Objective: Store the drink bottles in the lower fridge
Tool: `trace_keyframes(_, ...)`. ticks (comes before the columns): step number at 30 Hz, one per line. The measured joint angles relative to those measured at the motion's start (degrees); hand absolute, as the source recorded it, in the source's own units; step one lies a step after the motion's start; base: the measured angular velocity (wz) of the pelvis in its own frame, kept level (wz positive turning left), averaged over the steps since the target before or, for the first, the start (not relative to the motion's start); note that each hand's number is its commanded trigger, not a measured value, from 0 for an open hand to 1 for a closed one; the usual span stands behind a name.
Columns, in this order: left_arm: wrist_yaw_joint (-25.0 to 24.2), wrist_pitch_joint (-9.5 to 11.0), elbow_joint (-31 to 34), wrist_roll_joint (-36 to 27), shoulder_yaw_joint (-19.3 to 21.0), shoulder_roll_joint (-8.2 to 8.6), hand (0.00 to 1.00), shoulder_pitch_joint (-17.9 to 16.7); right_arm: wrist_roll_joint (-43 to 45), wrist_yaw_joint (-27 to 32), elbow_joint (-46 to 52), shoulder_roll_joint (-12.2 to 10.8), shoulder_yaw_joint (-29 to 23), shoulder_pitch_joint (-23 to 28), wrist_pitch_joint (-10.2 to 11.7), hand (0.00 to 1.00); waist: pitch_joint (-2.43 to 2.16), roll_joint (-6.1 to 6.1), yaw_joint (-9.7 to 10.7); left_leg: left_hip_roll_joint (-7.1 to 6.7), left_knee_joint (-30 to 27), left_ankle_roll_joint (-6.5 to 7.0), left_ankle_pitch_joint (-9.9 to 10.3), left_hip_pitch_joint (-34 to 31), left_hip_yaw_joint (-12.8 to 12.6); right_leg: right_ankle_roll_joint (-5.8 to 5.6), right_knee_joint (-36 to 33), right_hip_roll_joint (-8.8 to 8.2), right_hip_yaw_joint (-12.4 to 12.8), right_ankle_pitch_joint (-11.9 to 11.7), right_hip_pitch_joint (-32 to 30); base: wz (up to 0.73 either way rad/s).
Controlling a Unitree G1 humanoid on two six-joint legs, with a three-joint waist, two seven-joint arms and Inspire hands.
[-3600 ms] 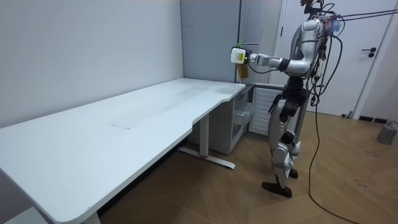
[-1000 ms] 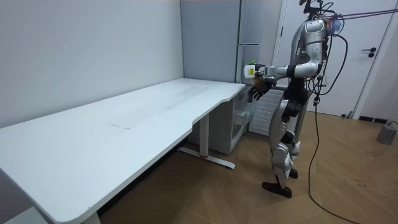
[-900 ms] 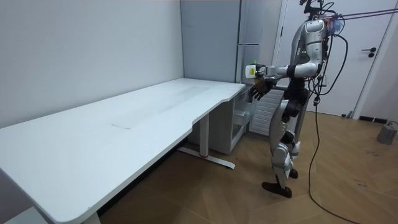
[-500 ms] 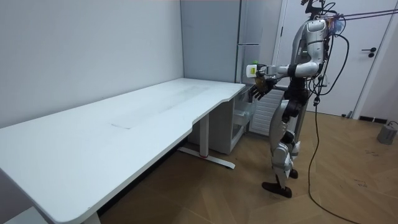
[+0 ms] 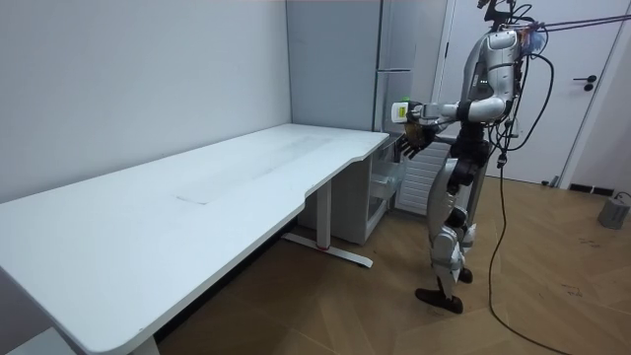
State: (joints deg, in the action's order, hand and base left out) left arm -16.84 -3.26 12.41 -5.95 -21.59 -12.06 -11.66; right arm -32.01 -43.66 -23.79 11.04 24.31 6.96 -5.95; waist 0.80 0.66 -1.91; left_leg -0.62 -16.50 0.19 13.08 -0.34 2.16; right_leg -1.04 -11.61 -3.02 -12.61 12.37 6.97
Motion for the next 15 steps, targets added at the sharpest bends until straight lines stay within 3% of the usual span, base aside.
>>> trace_keyframes(15, -2.0, 0.0, 0.0, -0.1, -1.8, 0.48, 1.00, 0.3, 0.0, 2.4, -0.6, 0.0, 0.5, 0.0, 0.0, 1.00, 0.18, 0.28, -0.1, 0.02, 0.2, 0.00, 0.0, 0.0, -0.1, 0.00, 0.0, 0.02, 0.1, 0.0, -0.3, 0.00)
